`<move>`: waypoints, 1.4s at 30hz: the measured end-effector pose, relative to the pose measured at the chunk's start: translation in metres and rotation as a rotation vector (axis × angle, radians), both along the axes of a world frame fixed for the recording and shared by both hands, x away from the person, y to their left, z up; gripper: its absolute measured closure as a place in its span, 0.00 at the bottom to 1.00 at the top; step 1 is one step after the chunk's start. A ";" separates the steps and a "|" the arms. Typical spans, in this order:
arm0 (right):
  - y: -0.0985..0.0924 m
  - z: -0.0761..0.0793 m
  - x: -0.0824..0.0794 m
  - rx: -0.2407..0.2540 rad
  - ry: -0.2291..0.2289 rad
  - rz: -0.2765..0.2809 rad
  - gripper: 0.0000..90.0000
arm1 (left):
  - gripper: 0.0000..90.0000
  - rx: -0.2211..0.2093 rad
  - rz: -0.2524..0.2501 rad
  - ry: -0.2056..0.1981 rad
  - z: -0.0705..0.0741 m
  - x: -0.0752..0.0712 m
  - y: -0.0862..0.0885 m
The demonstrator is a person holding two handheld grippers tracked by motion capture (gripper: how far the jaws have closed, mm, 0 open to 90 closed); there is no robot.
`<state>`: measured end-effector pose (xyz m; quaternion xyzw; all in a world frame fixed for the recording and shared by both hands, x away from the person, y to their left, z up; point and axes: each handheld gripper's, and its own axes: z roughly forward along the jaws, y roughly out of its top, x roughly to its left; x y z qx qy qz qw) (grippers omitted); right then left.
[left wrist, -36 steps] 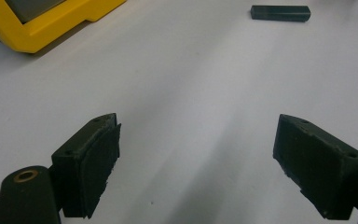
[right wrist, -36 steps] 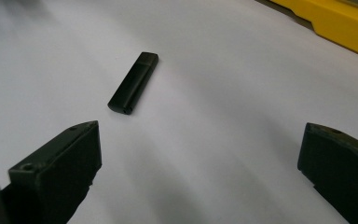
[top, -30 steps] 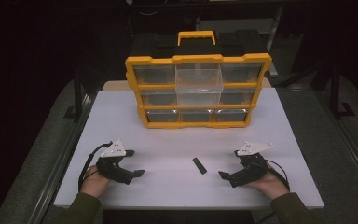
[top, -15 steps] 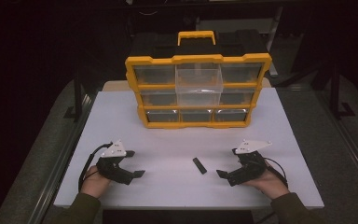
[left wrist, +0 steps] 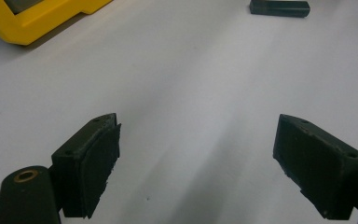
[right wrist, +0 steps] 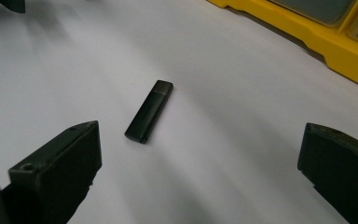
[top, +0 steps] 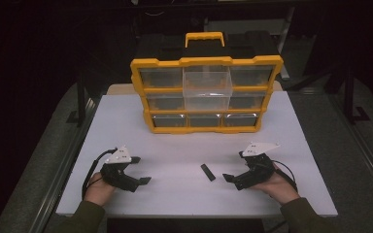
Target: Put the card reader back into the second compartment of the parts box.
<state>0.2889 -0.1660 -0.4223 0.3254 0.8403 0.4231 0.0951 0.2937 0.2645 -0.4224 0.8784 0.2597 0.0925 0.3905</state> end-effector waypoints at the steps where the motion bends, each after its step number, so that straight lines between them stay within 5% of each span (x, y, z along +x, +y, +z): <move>1: 0.001 0.000 0.001 0.001 -0.003 0.003 0.00 | 0.16 0.000 0.000 0.000 0.000 0.000 0.000; 42: 0.026 0.013 0.017 0.040 0.009 0.067 0.00 | 0.16 -0.002 0.006 0.004 0.001 0.000 0.002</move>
